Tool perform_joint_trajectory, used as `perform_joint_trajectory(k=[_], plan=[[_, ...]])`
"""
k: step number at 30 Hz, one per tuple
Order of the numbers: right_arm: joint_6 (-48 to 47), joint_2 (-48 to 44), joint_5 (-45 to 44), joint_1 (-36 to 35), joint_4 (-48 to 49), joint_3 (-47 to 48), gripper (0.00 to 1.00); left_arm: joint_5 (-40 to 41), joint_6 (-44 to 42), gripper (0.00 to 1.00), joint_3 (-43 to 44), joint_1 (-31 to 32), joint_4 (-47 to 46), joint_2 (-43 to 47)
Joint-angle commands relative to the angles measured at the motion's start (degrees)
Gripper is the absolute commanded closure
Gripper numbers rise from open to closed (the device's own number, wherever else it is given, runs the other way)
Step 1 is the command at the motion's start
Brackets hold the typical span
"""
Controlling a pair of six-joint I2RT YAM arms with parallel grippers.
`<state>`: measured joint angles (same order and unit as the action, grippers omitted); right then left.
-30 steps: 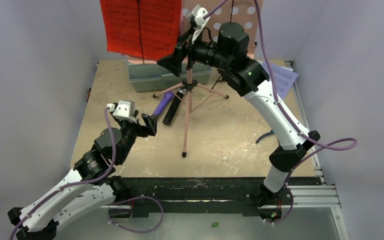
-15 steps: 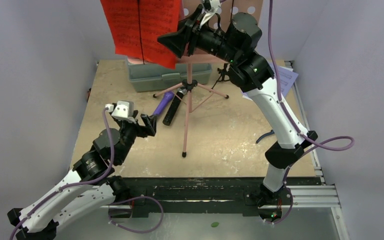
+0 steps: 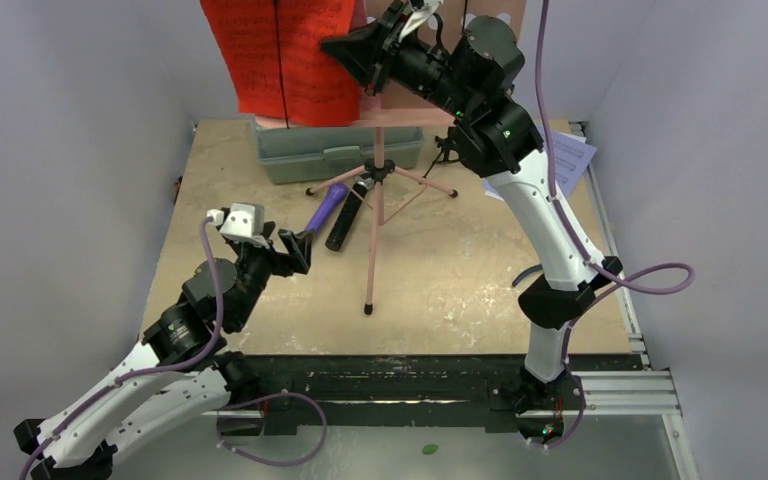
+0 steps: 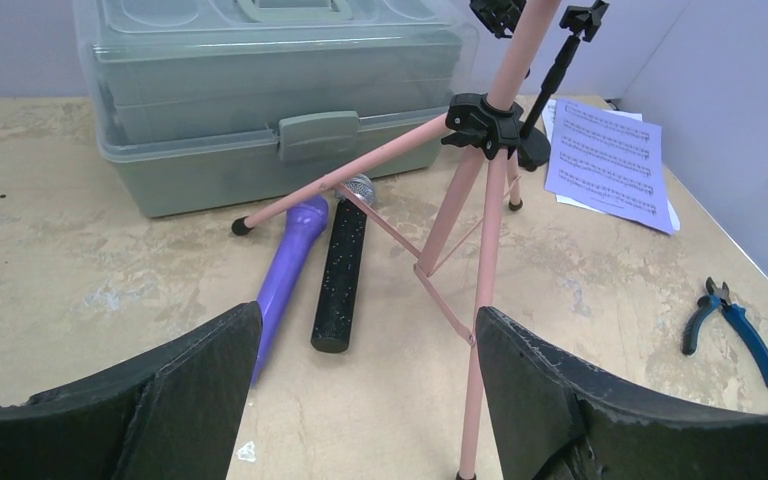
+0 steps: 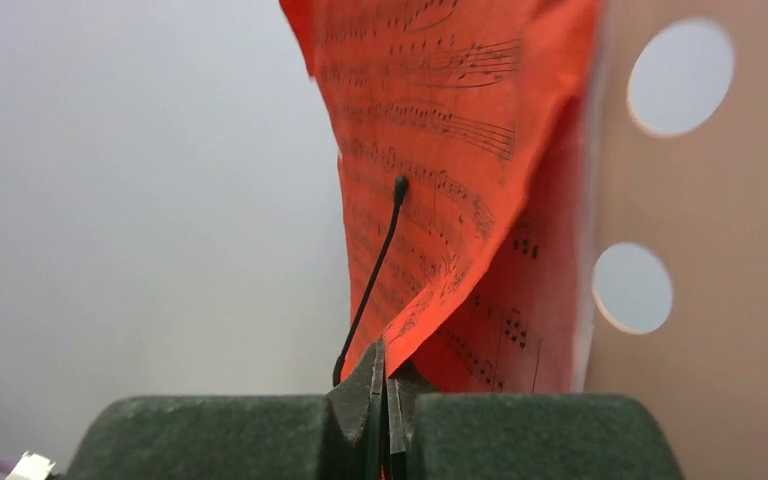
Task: Pack up the instrument practice props
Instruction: Pick up the sheet music from the music stand.
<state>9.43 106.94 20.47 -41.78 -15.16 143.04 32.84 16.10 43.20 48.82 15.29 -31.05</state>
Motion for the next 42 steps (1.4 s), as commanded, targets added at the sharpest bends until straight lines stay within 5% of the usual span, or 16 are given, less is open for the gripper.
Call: perform_joint_trajectory(k=[1,25,42], plan=[[-3.62,-1.03,-2.86,0.01,2.86,6.26,1.0,-0.8,1.36,0.22,0.13,0.06,-0.69,0.47],[-15.34,-4.25,-2.43,-0.04,2.76,14.41,1.0,-2.24,2.83,0.23,0.57,0.1,-0.87,0.38],[-24.22,-7.46,5.72,0.06,-8.31,18.76,1.0,-3.11,3.69,0.23,0.0,0.05,-1.14,0.07]])
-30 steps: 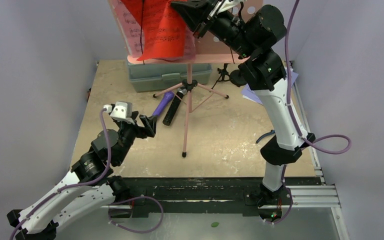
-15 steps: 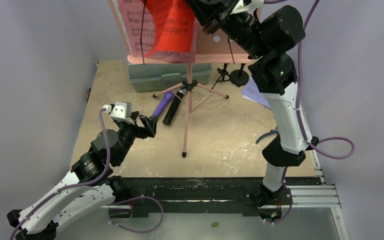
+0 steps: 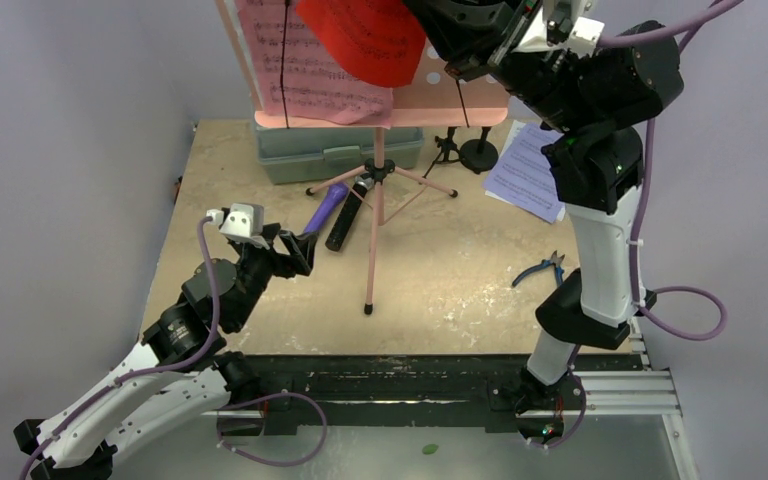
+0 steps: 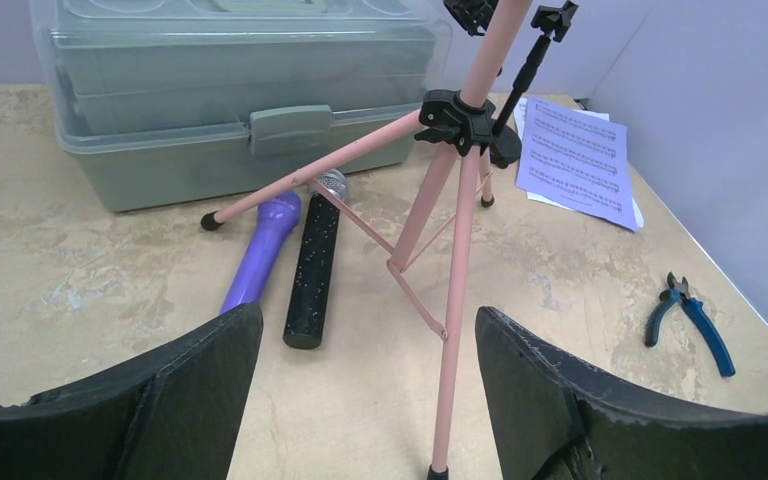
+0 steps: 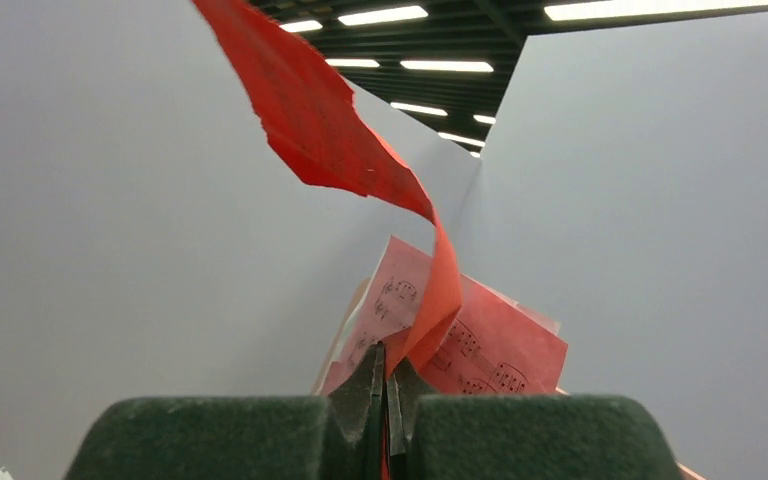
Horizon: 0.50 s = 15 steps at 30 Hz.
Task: Pack up the instrument practice props
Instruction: Pick up the sheet music from the music stand, then place the sheet music at the center of the board.
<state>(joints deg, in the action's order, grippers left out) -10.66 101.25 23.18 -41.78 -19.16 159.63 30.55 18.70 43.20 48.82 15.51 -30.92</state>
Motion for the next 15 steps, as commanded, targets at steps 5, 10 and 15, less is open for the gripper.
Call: perform_joint_trajectory(k=[5,10,15], plan=[[-10.0,-2.89,5.52,0.14,-12.15,4.61,1.0,-0.93,1.16,0.22,-0.22,0.06,-1.42,-0.11],[-16.0,-5.26,7.88,0.4,-21.86,5.31,1.0,-0.92,1.1,0.21,-0.4,0.08,-1.76,-0.11],[-20.57,-9.21,16.2,3.29,-31.2,2.94,1.0,-1.09,0.99,0.2,-0.49,0.07,-2.39,-0.6]])
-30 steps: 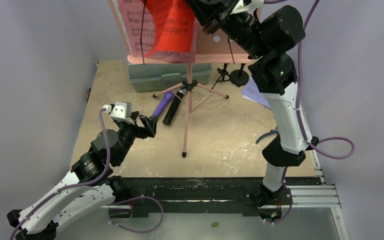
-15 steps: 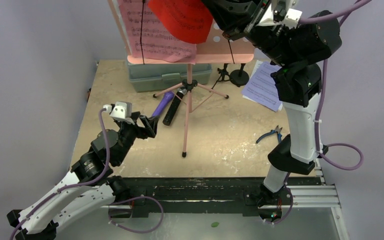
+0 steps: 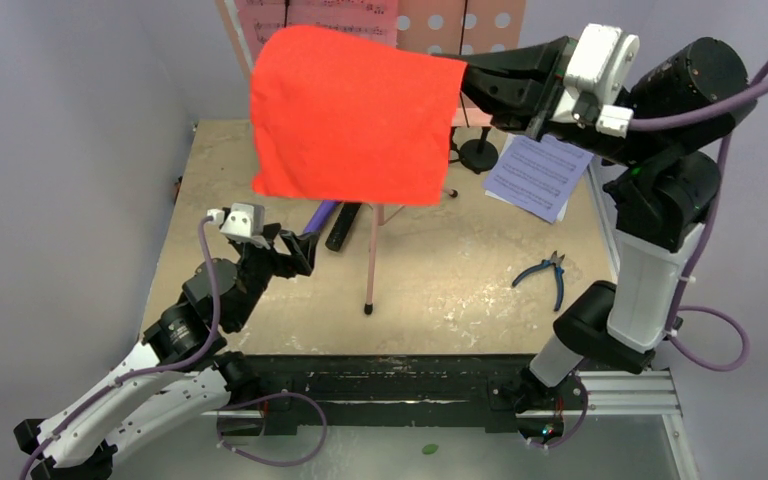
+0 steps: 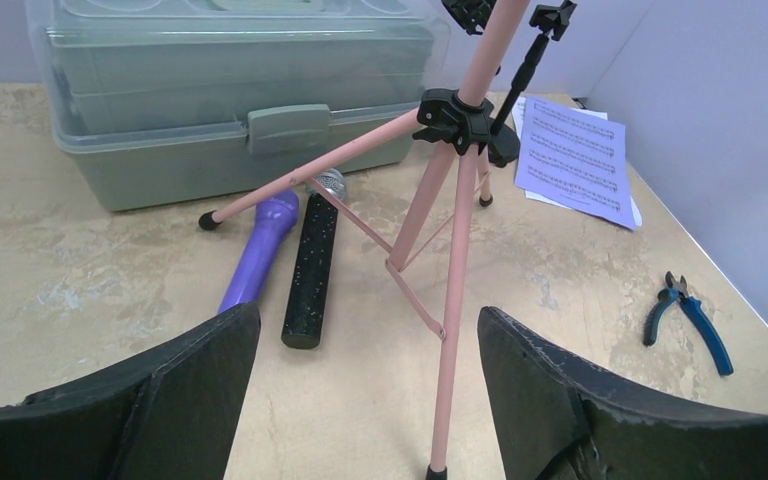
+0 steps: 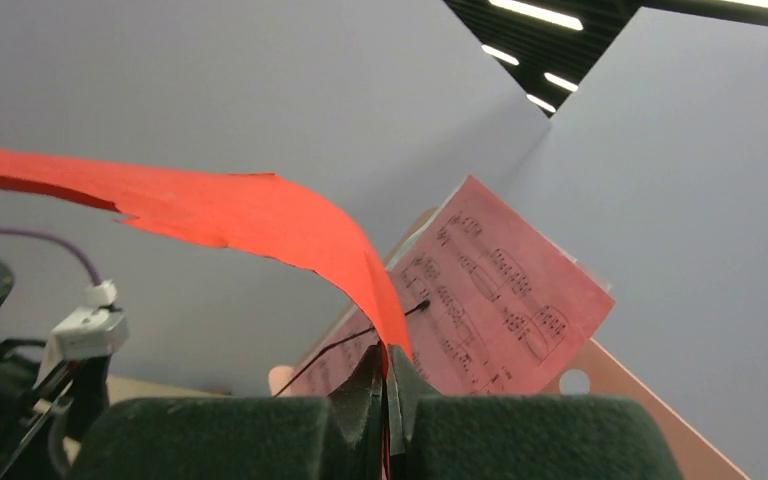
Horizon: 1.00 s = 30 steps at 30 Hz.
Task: Pack up the instrument practice props
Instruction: Place the sheet music at the center of the board.
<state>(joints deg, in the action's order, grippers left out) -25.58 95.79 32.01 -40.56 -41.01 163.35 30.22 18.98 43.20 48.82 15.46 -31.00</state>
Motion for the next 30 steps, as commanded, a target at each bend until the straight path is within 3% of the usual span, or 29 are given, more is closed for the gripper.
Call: perform_joint_trajectory(k=[1,7,16,23,30], plan=[[-6.2,-4.66,9.27,3.13,-11.02,-1.47,1.0,-0.84,0.64,0.2,-0.49,0.12,-2.43,-0.73],[-11.06,-12.31,16.95,9.9,-19.86,-11.72,1.0,-1.51,0.6,0.18,-0.74,0.09,-4.42,-1.87],[-13.62,-26.96,16.39,18.48,-22.96,-36.34,1.0,-5.6,1.62,0.1,-2.02,0.09,-8.69,-5.58],[-9.59,-40.92,13.51,26.68,-18.47,-60.35,1.0,-9.96,-1.23,0.02,-0.4,0.06,-9.22,-9.85],[-3.52,-49.69,5.16,32.52,-9.8,-81.09,1.0,-12.98,-9.93,0.0,1.51,0.05,-9.44,-15.47]])
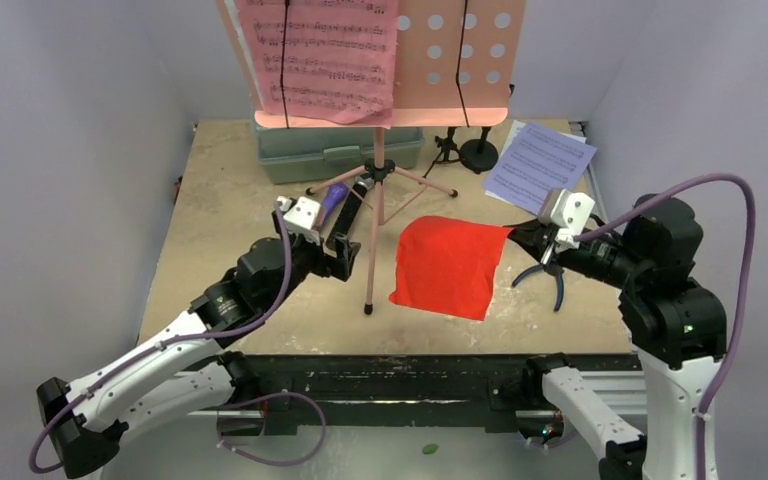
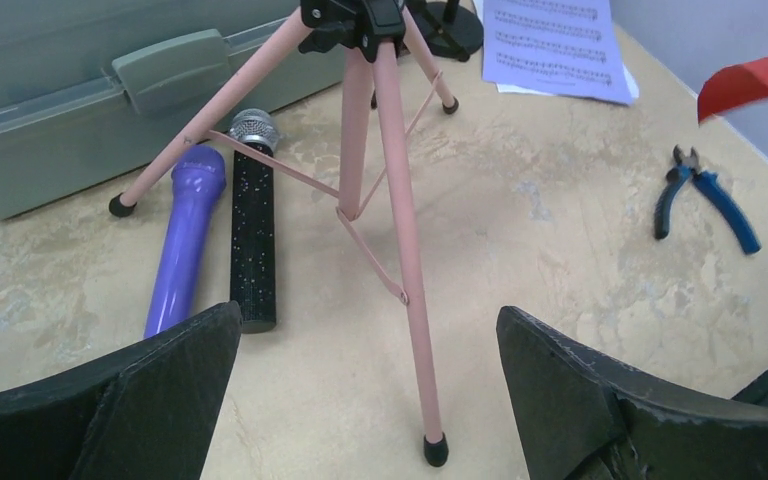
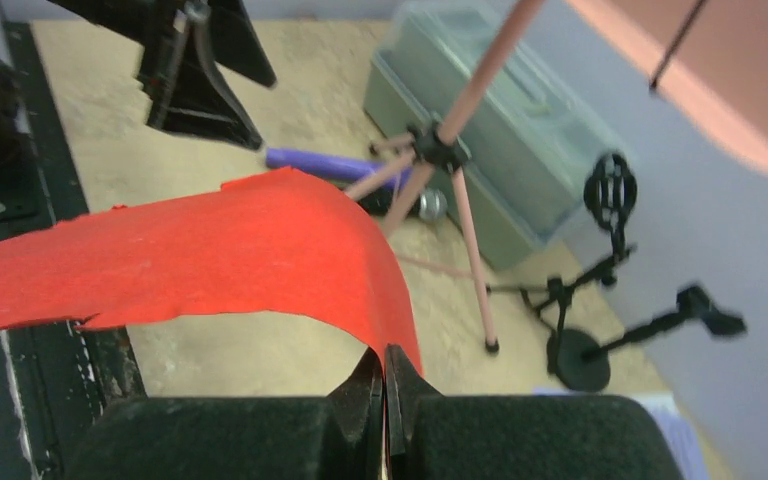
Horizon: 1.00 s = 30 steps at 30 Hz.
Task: Pack up the instrument practice props
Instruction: Place the sheet music at the center of the board.
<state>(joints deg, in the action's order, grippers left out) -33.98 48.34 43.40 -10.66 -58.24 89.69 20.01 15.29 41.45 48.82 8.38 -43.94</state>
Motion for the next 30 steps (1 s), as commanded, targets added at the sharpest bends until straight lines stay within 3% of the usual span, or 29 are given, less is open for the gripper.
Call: perform_joint_trajectory(k=[1,11,17,23,30], plan=[[5.61,-2.84,-7.11,3.37,8.5,-9.62,1.0,-2.78,-7.78,0.0,3.9,0.13,-1.99,-3.46],[13.96,-2.55,-11.43,10.03,19.07,-22.05,1.0,-1.76,-13.32,0.01,2.72,0.05,1.85,-3.71],[18.75,1.2,-10.31,12.47,21.91,-23.01,1.0,-1.99,-12.93,0.01,-0.04,0.02,1.54,1.38],[24.46,4.9,-11.73,13.28,26.17,-24.7,1.0,-3.31,-12.41,0.02,-0.01,0.02,1.9,1.0],[22.67,11.27,-18.64,13.38,28.24,-22.76,1.0,-3.75,-12.26,0.02,0.04,-0.04,1.99,0.64]])
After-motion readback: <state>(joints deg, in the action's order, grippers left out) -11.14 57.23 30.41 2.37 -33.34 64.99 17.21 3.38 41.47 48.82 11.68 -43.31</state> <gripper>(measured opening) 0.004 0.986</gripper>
